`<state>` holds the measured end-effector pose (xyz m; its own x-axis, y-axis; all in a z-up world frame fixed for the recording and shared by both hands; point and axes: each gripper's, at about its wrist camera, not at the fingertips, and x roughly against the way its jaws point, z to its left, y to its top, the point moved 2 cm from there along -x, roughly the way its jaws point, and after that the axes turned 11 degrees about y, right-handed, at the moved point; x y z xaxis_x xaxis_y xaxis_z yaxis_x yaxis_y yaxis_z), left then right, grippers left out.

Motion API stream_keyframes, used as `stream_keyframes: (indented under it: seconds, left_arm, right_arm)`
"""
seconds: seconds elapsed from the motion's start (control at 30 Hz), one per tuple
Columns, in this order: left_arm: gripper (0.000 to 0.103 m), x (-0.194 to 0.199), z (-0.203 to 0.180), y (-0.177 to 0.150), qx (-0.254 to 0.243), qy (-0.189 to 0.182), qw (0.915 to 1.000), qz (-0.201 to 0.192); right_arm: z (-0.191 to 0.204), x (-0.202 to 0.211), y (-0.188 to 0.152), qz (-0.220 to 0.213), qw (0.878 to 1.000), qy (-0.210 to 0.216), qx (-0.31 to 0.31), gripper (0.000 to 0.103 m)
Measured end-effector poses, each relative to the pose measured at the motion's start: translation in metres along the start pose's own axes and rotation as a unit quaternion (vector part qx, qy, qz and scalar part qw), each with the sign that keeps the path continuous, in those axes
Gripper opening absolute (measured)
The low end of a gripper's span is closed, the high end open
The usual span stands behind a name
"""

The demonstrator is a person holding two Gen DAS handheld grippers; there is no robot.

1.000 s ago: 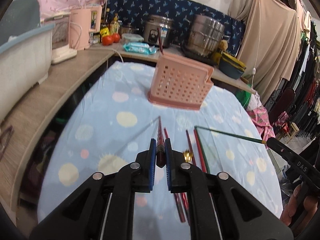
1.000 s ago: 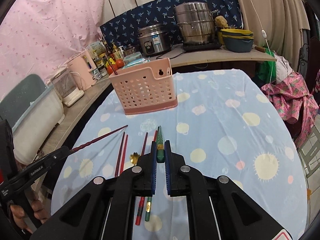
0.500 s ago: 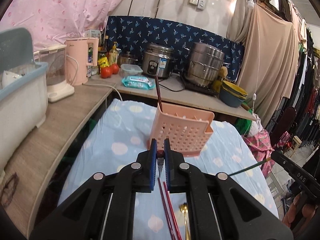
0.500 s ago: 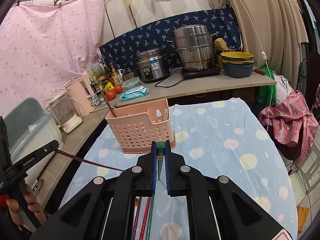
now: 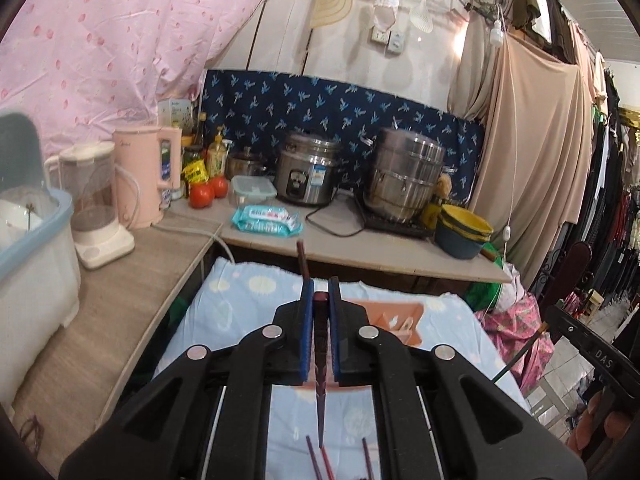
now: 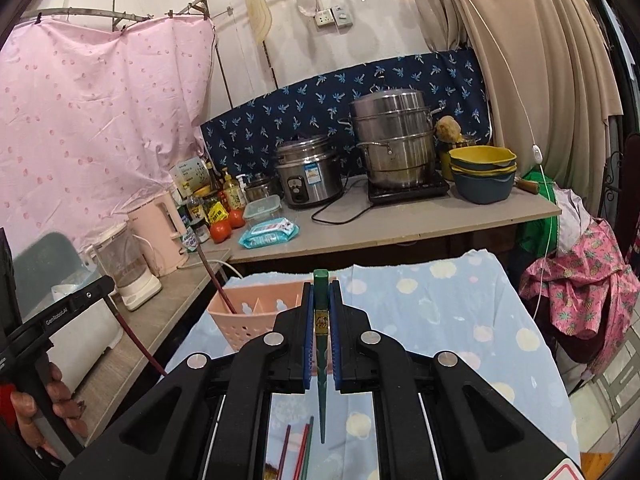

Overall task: Organize utensils
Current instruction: 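Carry both chopsticks into the pink holder while both tools open to drop them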

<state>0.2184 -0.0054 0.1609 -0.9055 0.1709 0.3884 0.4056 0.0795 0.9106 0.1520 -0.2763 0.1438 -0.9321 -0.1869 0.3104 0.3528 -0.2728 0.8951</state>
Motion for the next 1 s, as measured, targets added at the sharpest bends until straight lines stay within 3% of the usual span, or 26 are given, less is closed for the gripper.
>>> stream_keyframes:
  seconds: [0.3,0.5,0.77,1.0]
  left_arm:
    - [0.007,0.003,-0.017,0.063,0.019,-0.028,0.9974,-0.064]
    - [0.007,-0.010,-0.029,0.088,0.022,-0.034,0.9948,-0.093]
    - [0.007,-0.044,-0.044,0.091,0.027,-0.048,0.9944,-0.089]
    - [0.007,-0.081,-0.046,0.063,0.021,-0.041,0.9979,-0.046]
  right_arm:
    - [0.017,-0.020,0.054,-0.053,0.998,0.029,0.000,0.007]
    - [0.026,-0.036,0.084,-0.084,0.996,0.038,0.002,0.007]
    - [0.021,-0.067,0.091,-0.088,0.995,0.048,-0.013,0.007]
    - [0.008,-0.102,0.064,-0.042,0.998,0.044,-0.025,0.007]
